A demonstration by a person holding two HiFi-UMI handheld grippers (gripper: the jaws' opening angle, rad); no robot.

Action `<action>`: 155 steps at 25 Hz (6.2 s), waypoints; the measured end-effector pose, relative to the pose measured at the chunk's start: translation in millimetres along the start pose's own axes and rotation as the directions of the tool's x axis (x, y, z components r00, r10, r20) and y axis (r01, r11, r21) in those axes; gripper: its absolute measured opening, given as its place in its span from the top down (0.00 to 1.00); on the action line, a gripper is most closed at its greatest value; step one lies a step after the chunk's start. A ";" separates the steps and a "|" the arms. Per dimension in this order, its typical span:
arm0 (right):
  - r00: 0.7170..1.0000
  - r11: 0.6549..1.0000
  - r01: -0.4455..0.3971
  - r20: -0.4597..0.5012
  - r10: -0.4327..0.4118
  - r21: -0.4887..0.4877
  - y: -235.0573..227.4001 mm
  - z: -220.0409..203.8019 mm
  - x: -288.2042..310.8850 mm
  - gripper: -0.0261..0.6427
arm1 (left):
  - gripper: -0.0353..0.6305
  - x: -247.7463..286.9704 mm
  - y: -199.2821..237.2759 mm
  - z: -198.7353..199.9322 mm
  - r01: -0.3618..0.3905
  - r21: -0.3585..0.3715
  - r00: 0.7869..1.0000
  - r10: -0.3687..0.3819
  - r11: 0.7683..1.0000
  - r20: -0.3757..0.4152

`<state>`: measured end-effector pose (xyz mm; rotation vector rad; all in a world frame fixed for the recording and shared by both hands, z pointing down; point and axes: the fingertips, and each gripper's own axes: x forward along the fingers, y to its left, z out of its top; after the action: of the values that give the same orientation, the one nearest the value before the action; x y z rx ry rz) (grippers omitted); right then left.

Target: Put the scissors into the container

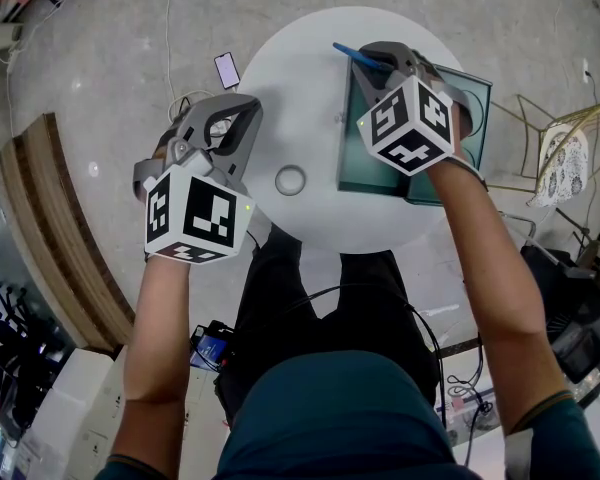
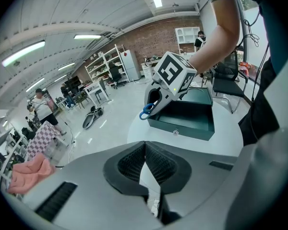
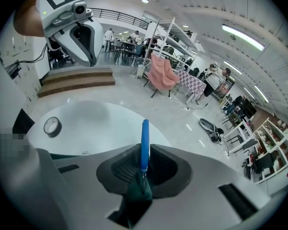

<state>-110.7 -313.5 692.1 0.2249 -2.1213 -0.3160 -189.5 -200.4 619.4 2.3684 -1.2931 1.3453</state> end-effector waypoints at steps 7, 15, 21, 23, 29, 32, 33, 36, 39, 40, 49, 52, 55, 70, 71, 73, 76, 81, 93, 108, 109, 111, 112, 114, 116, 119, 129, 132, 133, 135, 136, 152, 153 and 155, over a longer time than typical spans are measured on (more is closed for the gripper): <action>1.000 1.000 -0.008 0.012 0.008 0.010 -3.3 2.2 3.6 0.86 | 0.92 5.0 3.5 -0.5 0.007 -0.002 1.000 -0.007 1.000 0.003; 0.999 0.999 -0.029 0.017 0.029 0.014 0.8 5.5 4.8 0.83 | 0.92 6.8 4.0 -1.0 0.017 -0.003 1.000 -0.017 1.000 0.003; 0.999 1.000 -0.029 0.013 0.029 0.006 1.8 6.4 6.3 0.78 | 0.92 5.6 3.0 -7.4 0.017 -0.009 1.000 -0.017 1.000 -0.002; 0.999 1.000 -0.029 0.014 0.029 0.003 2.4 7.3 6.4 0.78 | 0.92 5.3 2.5 -8.9 0.017 -0.012 1.000 -0.017 1.000 -0.003; 0.999 1.000 -0.031 0.020 0.031 0.003 1.8 13.0 4.8 0.78 | 0.92 2.4 6.2 -8.5 0.015 -0.016 1.000 -0.015 1.000 -0.002; 0.999 1.000 -0.030 0.020 0.030 0.006 0.5 15.2 3.7 0.78 | 0.92 0.3 9.2 -8.3 0.012 -0.016 1.000 -0.012 1.000 0.001; 0.999 1.000 -0.029 0.019 0.029 0.006 -0.1 16.2 3.2 0.78 | 0.92 -0.6 10.4 -8.3 0.012 -0.016 1.000 -0.012 1.000 0.001; 1.000 1.000 -0.026 0.017 0.026 0.005 -0.1 19.1 2.4 0.78 | 0.92 -3.2 12.2 -9.6 0.012 -0.015 1.000 -0.012 1.000 0.003; 1.000 1.000 -0.025 0.016 0.025 0.007 1.9 17.7 2.2 0.77 | 0.92 -2.4 9.9 -9.8 0.014 -0.015 1.000 -0.014 1.000 0.003; 1.000 1.000 -0.026 0.015 0.026 0.008 2.3 16.2 1.9 0.78 | 0.92 -1.6 8.7 -9.1 0.015 -0.015 1.000 -0.015 1.000 0.003; 1.000 1.000 -0.016 0.003 0.016 0.011 3.4 13.1 -4.0 0.78 | 0.92 -6.6 8.0 -7.6 0.008 -0.019 1.000 -0.008 1.000 0.001; 1.000 1.000 -0.010 0.000 0.010 0.010 4.6 13.7 -4.8 0.78 | 0.92 -8.7 5.6 -8.8 0.008 -0.021 1.000 -0.008 1.000 0.004; 1.000 1.000 -0.007 -0.001 0.007 0.012 6.8 18.3 -9.2 0.78 | 0.92 -15.5 4.6 -8.6 0.006 -0.021 1.000 -0.006 1.000 0.007; 1.000 1.000 0.022 0.000 -0.022 0.023 2.7 31.6 -43.9 0.78 | 0.92 -47.0 3.2 5.8 -0.012 -0.013 1.000 0.012 1.000 0.025; 1.000 0.999 0.022 0.000 -0.022 0.025 2.4 32.1 -45.4 0.78 | 0.92 -48.3 3.4 6.3 -0.011 -0.012 1.000 0.011 1.000 0.025; 1.000 0.999 0.022 0.000 -0.022 0.030 2.6 33.3 -48.2 0.78 | 0.92 -50.8 4.0 6.4 -0.009 -0.010 1.000 0.010 1.000 0.023; 1.000 0.999 0.024 -0.002 -0.024 0.034 2.1 34.1 -51.4 0.78 | 0.92 -53.7 6.0 7.2 -0.009 -0.006 1.000 0.010 1.000 0.023; 1.000 0.999 0.025 -0.010 -0.025 0.035 -1.5 38.2 -53.3 0.78 | 0.92 -55.2 14.1 11.7 -0.013 -0.002 0.999 0.014 1.000 0.030; 0.999 0.999 0.035 -0.017 -0.034 0.039 -10.4 64.3 -74.7 0.78 | 0.92 -79.9 40.3 24.5 -0.035 0.004 0.998 0.035 0.999 0.051; 0.998 0.997 0.057 -0.020 -0.056 0.056 -21.5 87.8 -101.7 0.79 | 0.92 -110.5 54.4 29.3 -0.047 -0.004 0.998 0.047 0.999 0.051; 0.998 0.997 0.059 -0.019 -0.058 0.058 -22.6 89.8 -105.6 0.79 | 0.92 -114.2 55.9 31.8 -0.050 -0.004 0.997 0.050 0.999 0.052; 0.998 0.996 0.066 -0.018 -0.065 0.062 -24.6 94.0 -113.6 0.79 | 0.92 -122.1 59.0 35.9 -0.056 -0.001 0.997 0.056 0.998 0.056; 0.997 0.996 0.070 -0.019 -0.069 0.064 -25.6 95.9 -117.6 0.79 | 0.92 -126.2 60.5 37.7 -0.059 0.000 0.997 0.059 0.998 0.058; 0.997 0.995 0.077 -0.019 -0.076 0.066 -28.4 100.0 -126.4 0.79 | 0.92 -135.0 63.5 41.2 -0.064 0.001 0.996 0.064 0.998 0.061; 0.996 0.994 0.087 -0.017 -0.086 0.067 -32.1 105.0 -137.0 0.79 | 0.92 -145.1 65.8 44.8 -0.070 0.001 0.996 0.070 0.998 0.063; 0.995 0.992 0.104 -0.011 -0.103 0.070 -38.2 111.7 -155.8 0.79 | 0.92 -160.9 66.5 51.1 -0.077 0.002 0.995 0.077 0.997 0.067; 0.984 0.976 0.166 0.040 -0.173 0.139 -55.5 131.3 -237.5 0.79 | 0.92 -217.8 58.7 86.8 -0.099 0.033 0.991 0.095 0.995 0.098; 0.980 0.973 0.183 0.058 -0.193 0.144 -56.5 141.1 -268.2 0.80 | 0.92 -240.9 61.4 102.7 -0.114 0.046 0.987 0.108 0.992 0.115; 0.978 0.971 0.190 0.063 -0.200 0.145 -56.7 143.8 -279.4 0.81 | 0.92 -249.1 62.4 108.6 -0.121 0.049 0.986 0.114 0.991 0.121; 0.974 0.968 0.202 0.070 -0.214 0.146 -55.9 148.3 -303.4 0.85 | 0.92 -266.4 62.9 120.4 -0.135 0.055 0.983 0.127 0.989 0.133; 0.973 0.967 0.207 0.074 -0.219 0.149 -54.6 150.7 -315.6 0.87 | 0.92 -275.1 62.4 125.5 -0.142 0.058 0.981 0.133 0.988 0.138; 0.953 0.946 0.261 0.104 -0.284 0.191 5.6 160.0 -445.7 0.90 | 0.92 -380.4 18.4 138.2 -0.214 0.076 0.967 0.200 0.974 0.158; 0.954 0.946 0.261 0.100 -0.283 0.191 10.4 158.7 -451.8 0.90 | 0.92 -386.5 14.6 138.8 -0.215 0.076 0.967 0.202 0.974 0.157; 0.955 0.946 0.261 0.096 -0.282 0.191 17.8 157.8 -464.3 0.90 | 0.92 -397.9 8.3 142.7 -0.219 0.076 0.966 0.205 0.973 0.161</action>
<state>4.4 -144.3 246.0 0.6208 -2.2425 -0.3090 -197.9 -29.5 232.8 2.4978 -1.6003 1.3279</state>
